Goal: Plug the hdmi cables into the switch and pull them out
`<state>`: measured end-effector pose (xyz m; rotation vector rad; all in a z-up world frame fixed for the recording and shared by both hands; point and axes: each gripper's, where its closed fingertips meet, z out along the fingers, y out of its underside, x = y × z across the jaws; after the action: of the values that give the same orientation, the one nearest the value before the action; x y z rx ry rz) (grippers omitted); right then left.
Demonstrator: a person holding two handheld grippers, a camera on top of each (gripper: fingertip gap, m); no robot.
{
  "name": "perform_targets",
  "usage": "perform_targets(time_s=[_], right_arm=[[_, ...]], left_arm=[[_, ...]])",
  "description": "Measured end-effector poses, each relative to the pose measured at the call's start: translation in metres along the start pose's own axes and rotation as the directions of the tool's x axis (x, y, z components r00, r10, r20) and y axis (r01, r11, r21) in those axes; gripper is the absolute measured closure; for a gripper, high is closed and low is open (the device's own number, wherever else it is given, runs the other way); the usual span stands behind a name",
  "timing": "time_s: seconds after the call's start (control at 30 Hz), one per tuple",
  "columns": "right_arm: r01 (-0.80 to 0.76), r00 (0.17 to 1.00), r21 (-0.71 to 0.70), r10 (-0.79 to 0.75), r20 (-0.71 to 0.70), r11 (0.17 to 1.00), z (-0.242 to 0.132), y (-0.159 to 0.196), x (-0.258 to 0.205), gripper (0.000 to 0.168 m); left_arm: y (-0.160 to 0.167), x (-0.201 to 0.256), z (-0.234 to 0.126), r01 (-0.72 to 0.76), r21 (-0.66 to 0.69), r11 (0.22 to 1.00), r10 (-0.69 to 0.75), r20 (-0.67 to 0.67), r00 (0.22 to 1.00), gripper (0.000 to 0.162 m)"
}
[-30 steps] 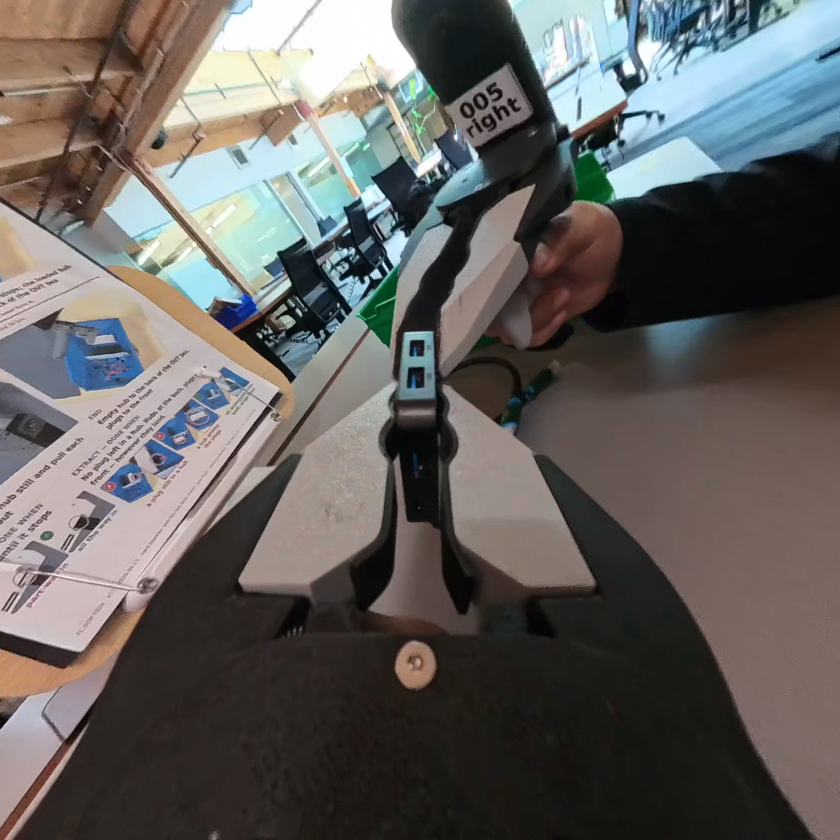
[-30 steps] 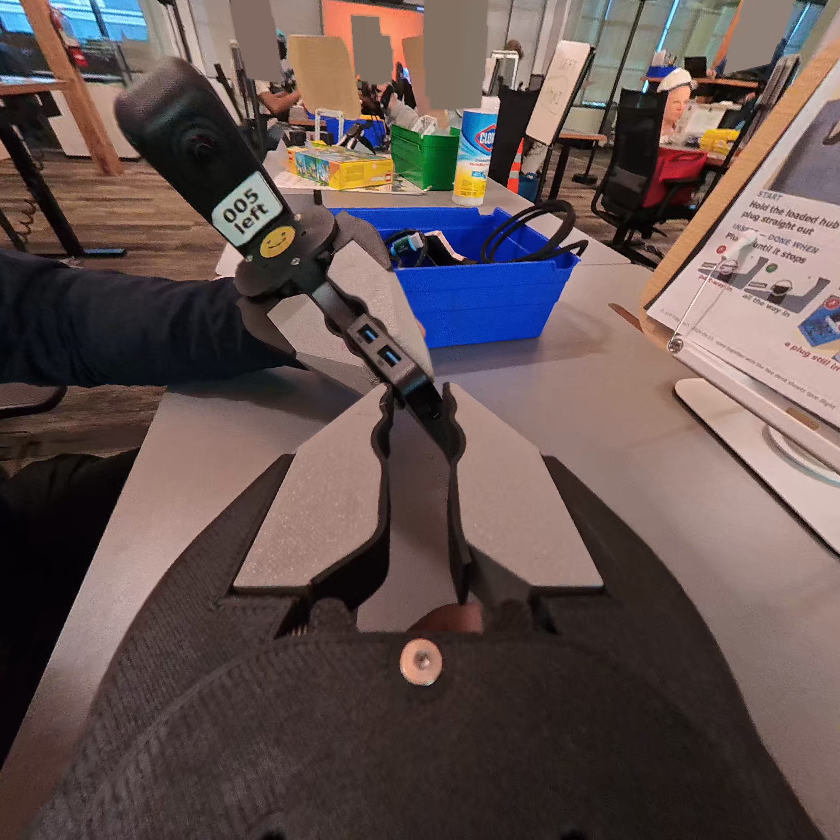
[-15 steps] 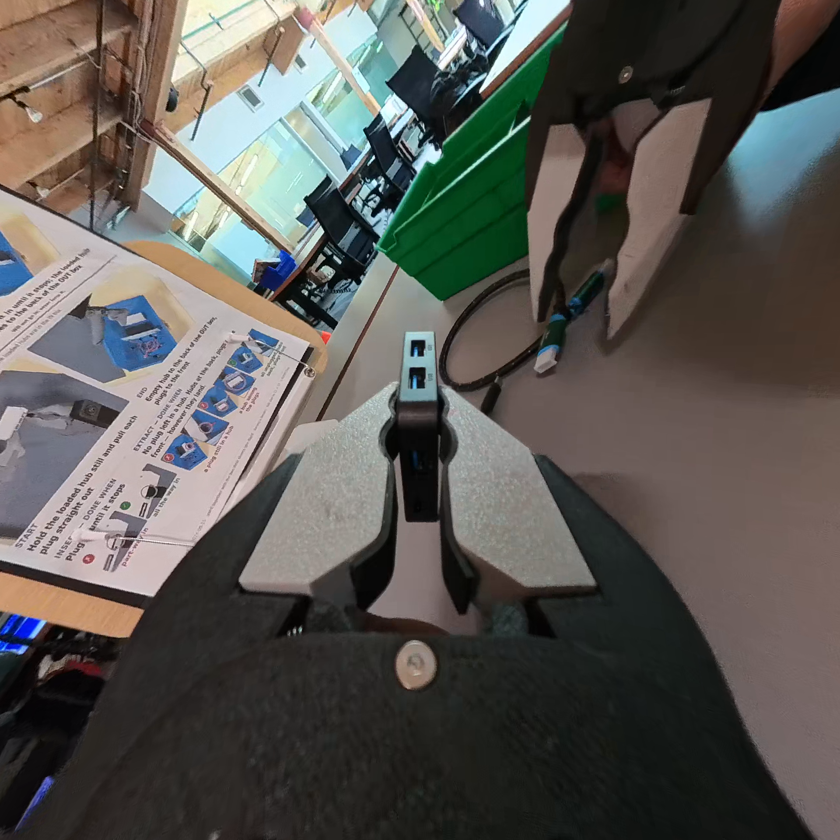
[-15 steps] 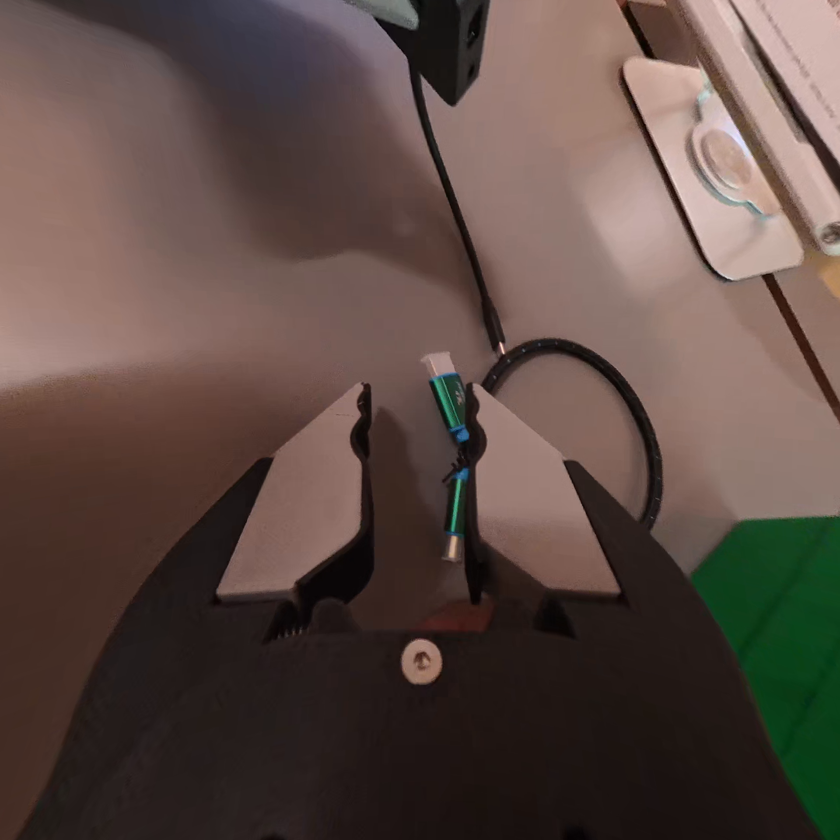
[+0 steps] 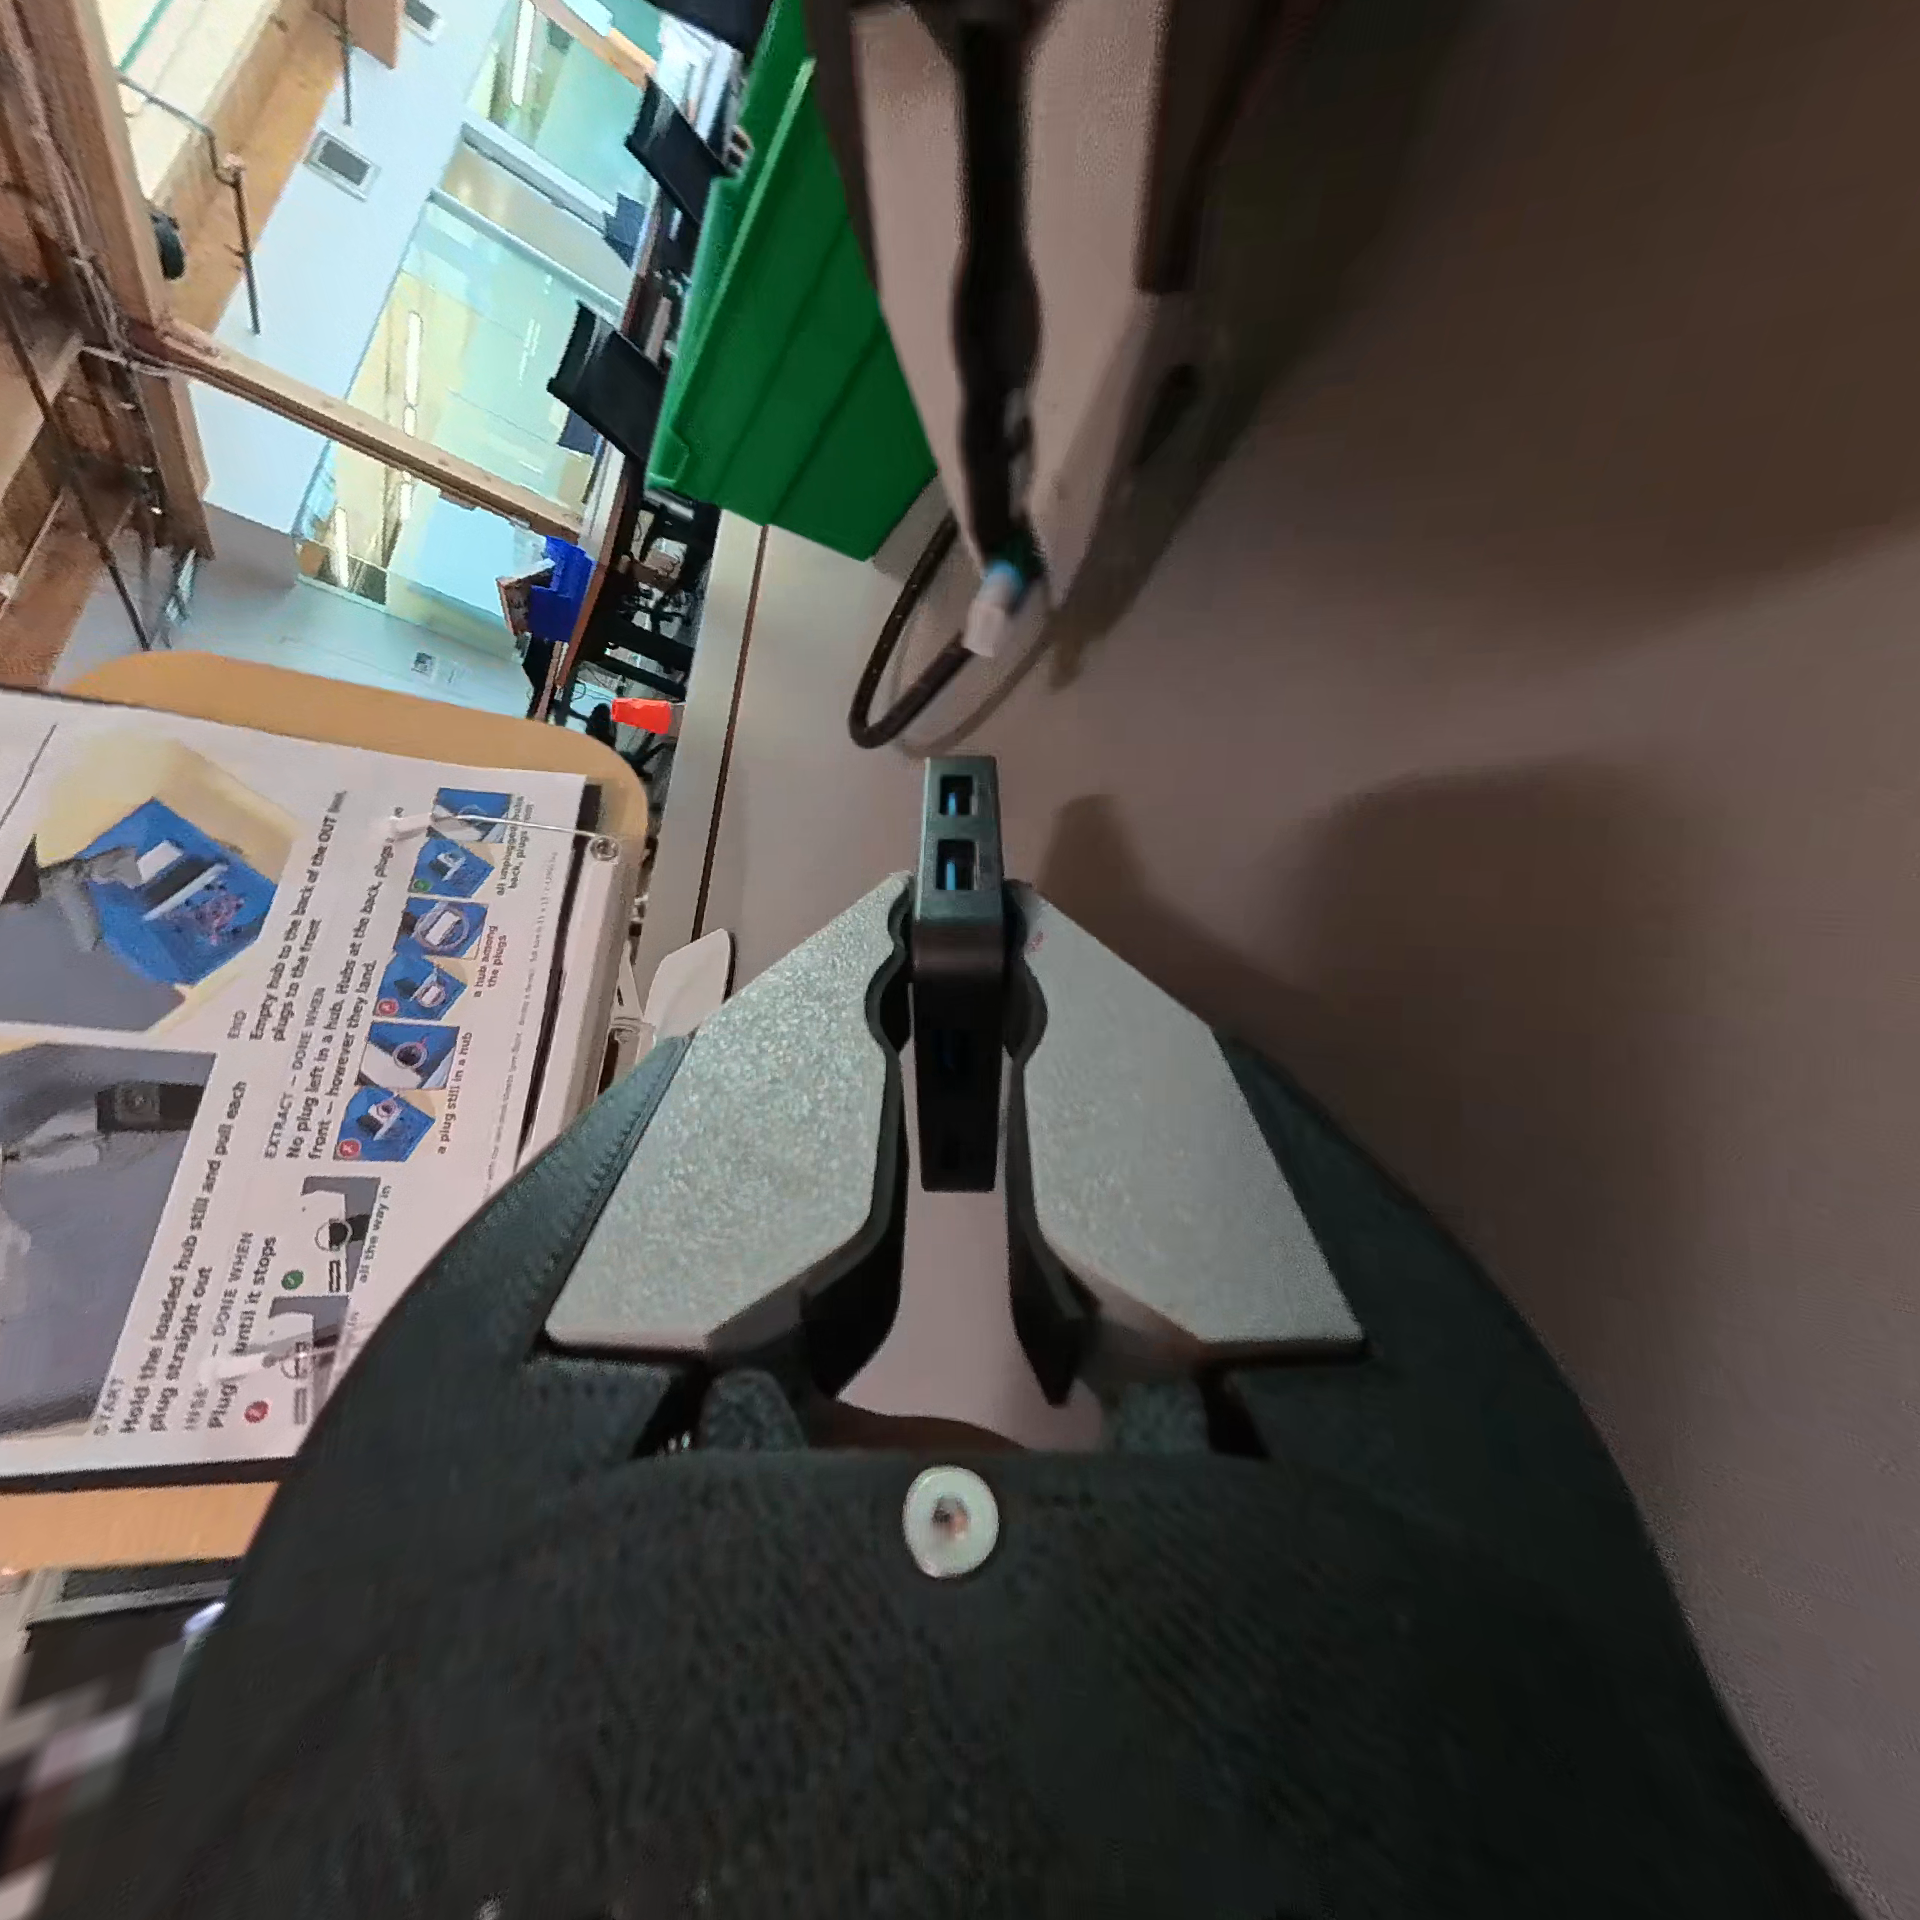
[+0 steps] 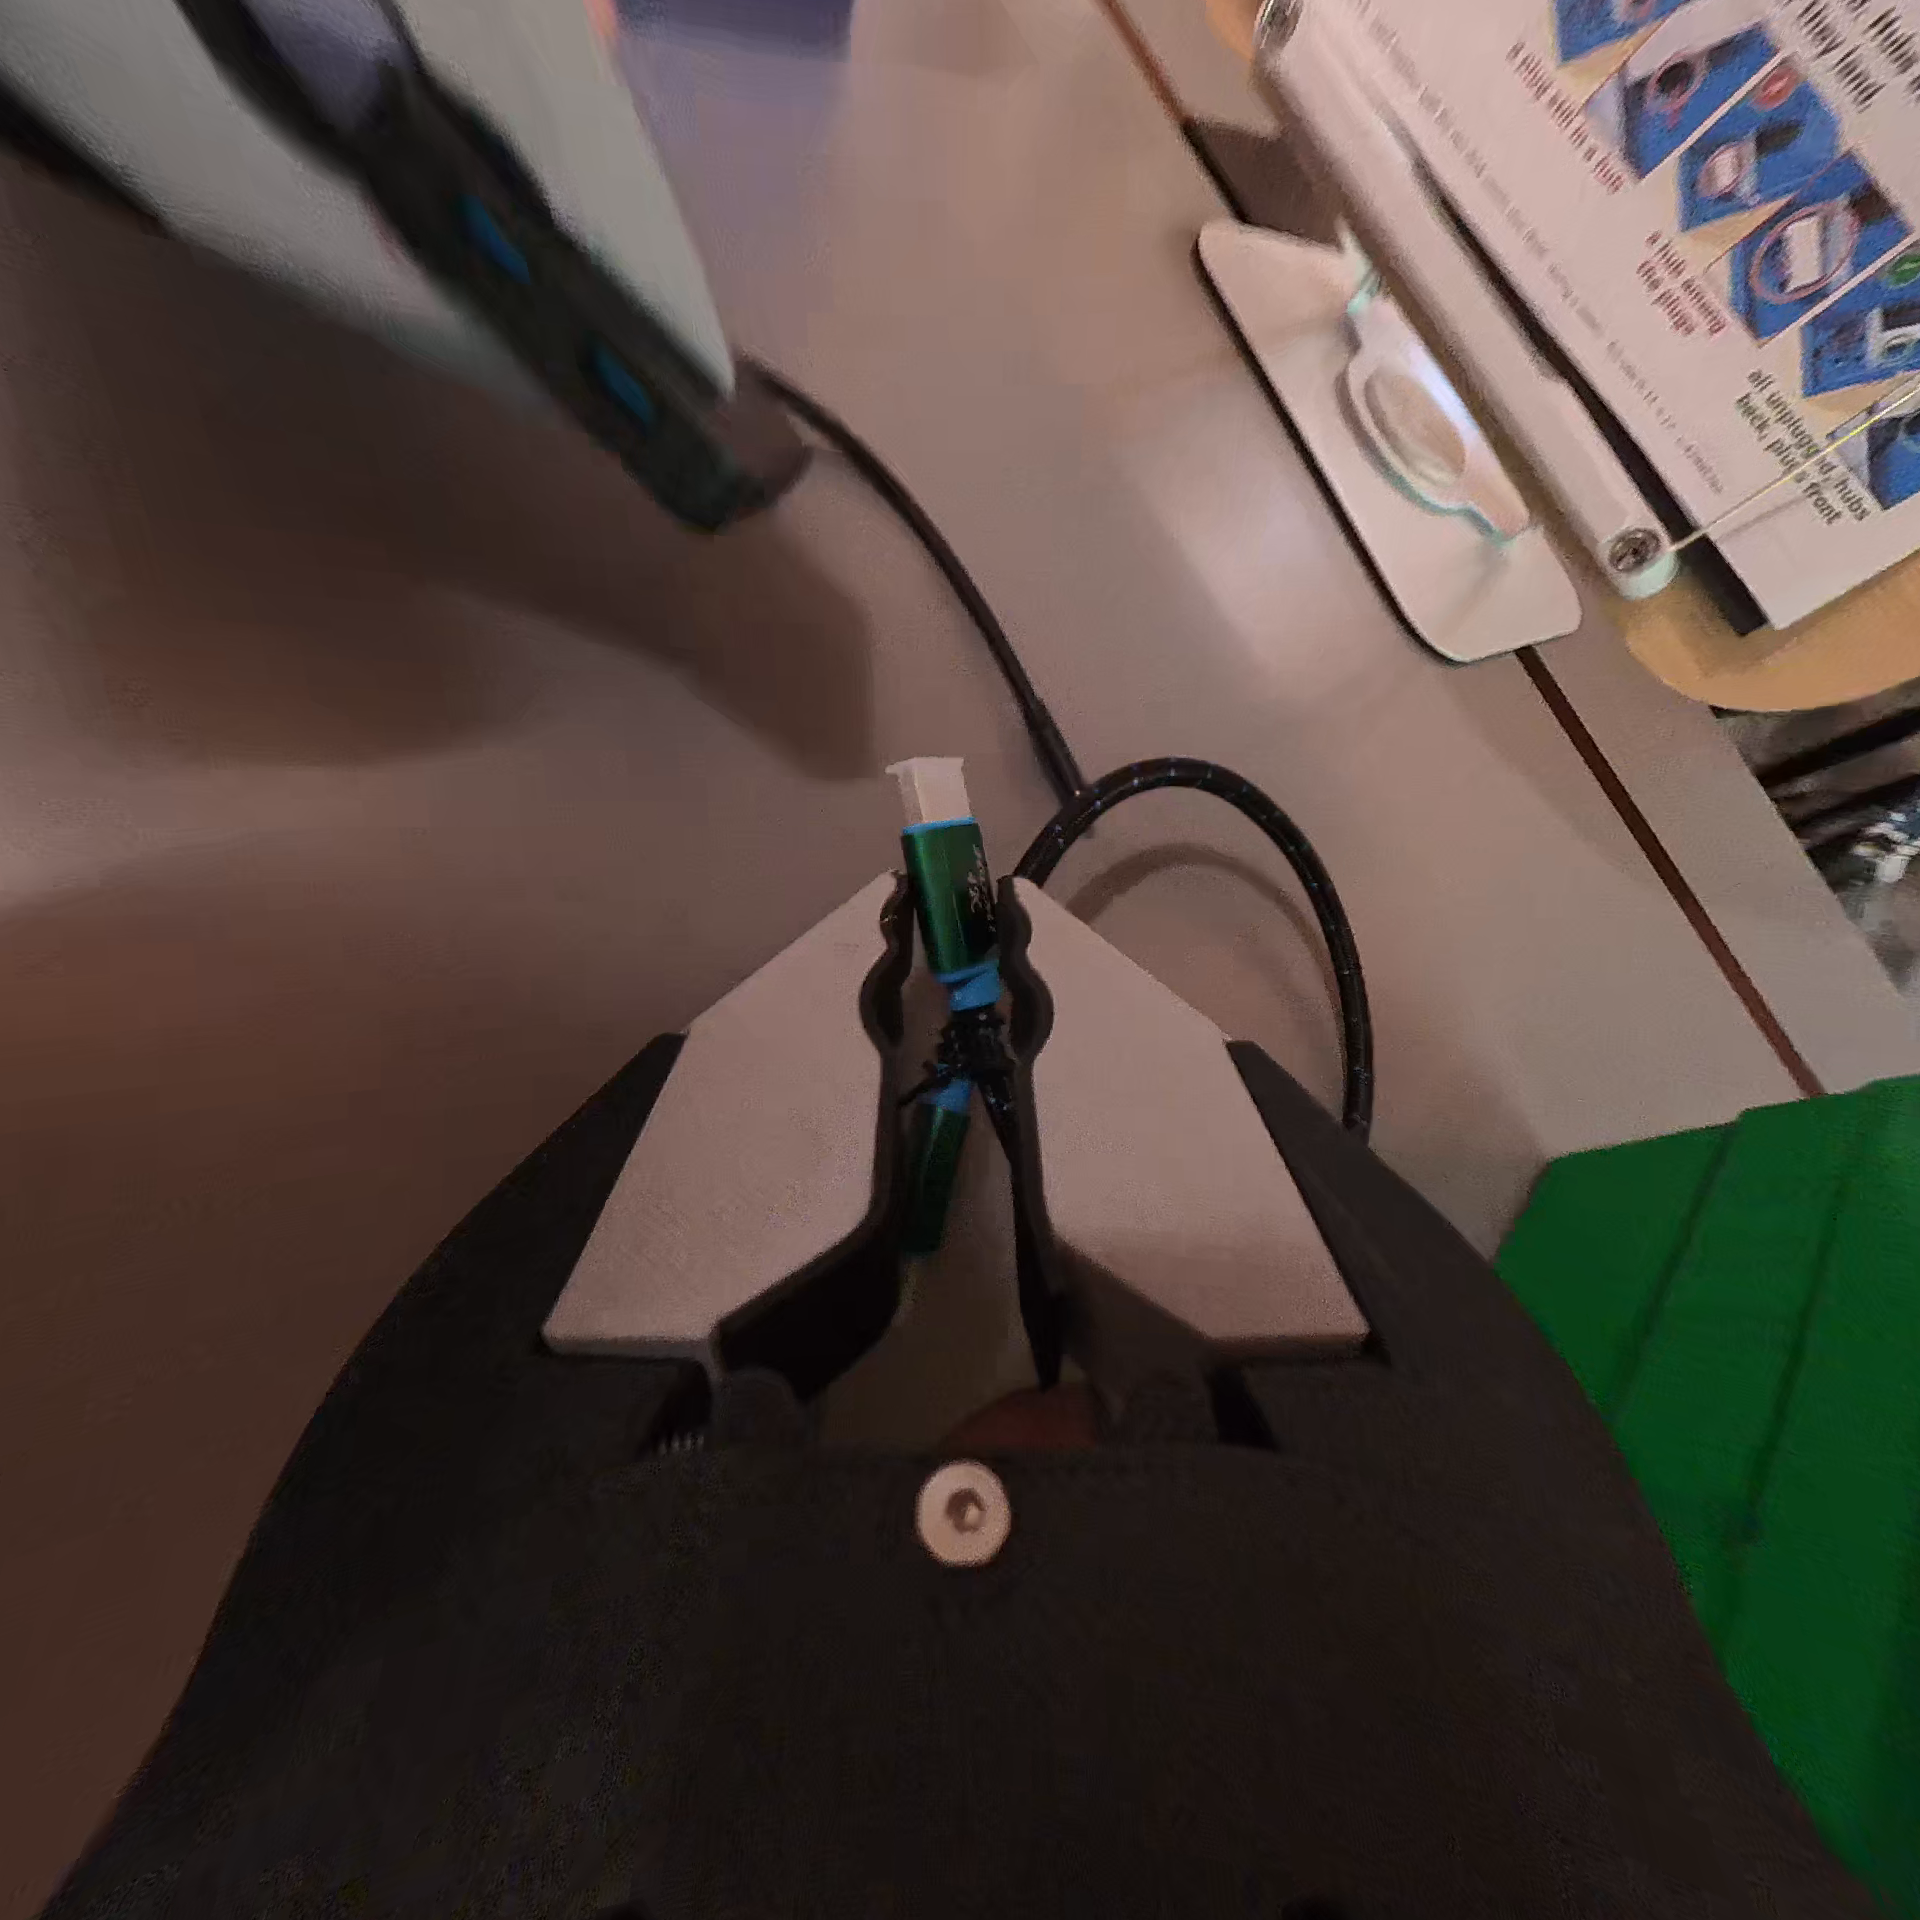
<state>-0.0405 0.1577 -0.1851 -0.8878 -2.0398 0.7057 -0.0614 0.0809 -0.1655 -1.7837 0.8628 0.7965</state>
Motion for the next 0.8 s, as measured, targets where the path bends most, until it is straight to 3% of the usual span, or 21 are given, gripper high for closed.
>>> perform_targets(time_s=[0.1,0.27,0.47,0.63,0.8], right_arm=[[-0.088,0.995,0.1,0.083,0.052,0.991,-0.009,-0.016,0.0,0.155],[-0.178,0.981,0.191,0.158,0.114,0.965,-0.019,-0.029,-0.001,0.155],[-0.337,0.935,0.268,0.288,0.206,0.902,-0.026,-0.042,0.006,0.155],[-0.484,0.871,0.323,0.413,0.264,0.813,-0.034,-0.048,0.023,0.155],[-0.648,0.757,0.352,0.524,0.39,0.675,-0.044,-0.054,0.035,0.154]], left_arm=[[0.0,0.009,0.005,-0.055,-0.03,0.998,0.055,-0.011,0.998,0.149],[0.009,0.031,0.01,-0.053,-0.077,0.996,0.045,-0.112,0.993,0.138],[0.017,0.031,0.008,-0.024,-0.107,0.994,0.01,-0.124,0.992,0.13],[0.018,0.031,0.008,-0.039,-0.114,0.993,0.025,-0.121,0.992,0.131],[0.017,0.03,0.008,-0.046,-0.118,0.992,0.033,-0.117,0.993,0.131]])
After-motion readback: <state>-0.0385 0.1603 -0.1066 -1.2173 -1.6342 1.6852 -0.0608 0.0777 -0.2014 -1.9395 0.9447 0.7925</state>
